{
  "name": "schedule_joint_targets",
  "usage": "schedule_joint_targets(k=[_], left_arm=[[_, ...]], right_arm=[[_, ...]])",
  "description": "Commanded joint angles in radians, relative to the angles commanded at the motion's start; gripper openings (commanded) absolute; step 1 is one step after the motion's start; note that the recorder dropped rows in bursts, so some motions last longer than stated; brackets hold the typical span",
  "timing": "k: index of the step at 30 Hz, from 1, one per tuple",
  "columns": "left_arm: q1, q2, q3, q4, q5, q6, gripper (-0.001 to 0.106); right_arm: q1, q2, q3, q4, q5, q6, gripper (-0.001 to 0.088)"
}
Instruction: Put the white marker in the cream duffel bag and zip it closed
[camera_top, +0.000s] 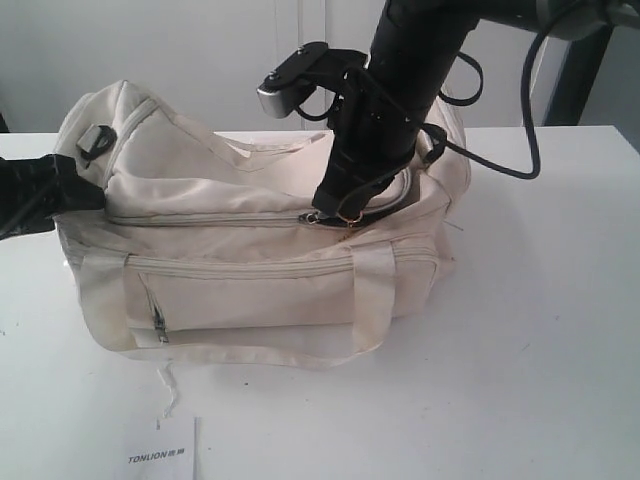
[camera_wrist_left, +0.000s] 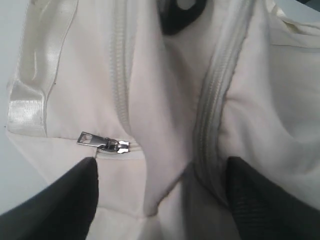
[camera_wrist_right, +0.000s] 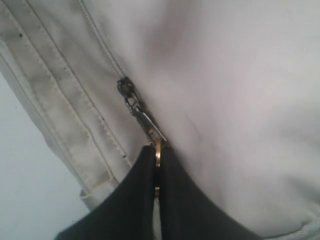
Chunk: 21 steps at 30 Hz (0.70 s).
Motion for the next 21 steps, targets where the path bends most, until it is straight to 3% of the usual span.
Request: schedule_joint_targets(k=[5,9,14,18,21], left_arm=[[0.016,-0.104,0.000,0.116,-0.054,0.004,0.075],[-0.015,-0.126,0.000,0.102,0.020,0.181,0.073],[-0.138,-0.119,0.000,-0.009,0.118,0.523,0.062],[-0.260,-0.117,0.000,-0.165,0.130,0.780,0.062],[-0.320,-0.097,0.000,-0.257,0.128,0.920,0.062]], right_arm=[[0.000,0.000,0.000,0.002,0.000,0.000,0.0000],[0.000,0.000,0.000,0.002,0.000,0.000,0.0000],[0.000,0.000,0.000,0.004,0.000,-0.006,0.0000],[0.000,0.000,0.000,0.004,0.000,-0.009,0.0000],[0.000,0.000,0.000,0.004,0.000,-0.009,0.0000]])
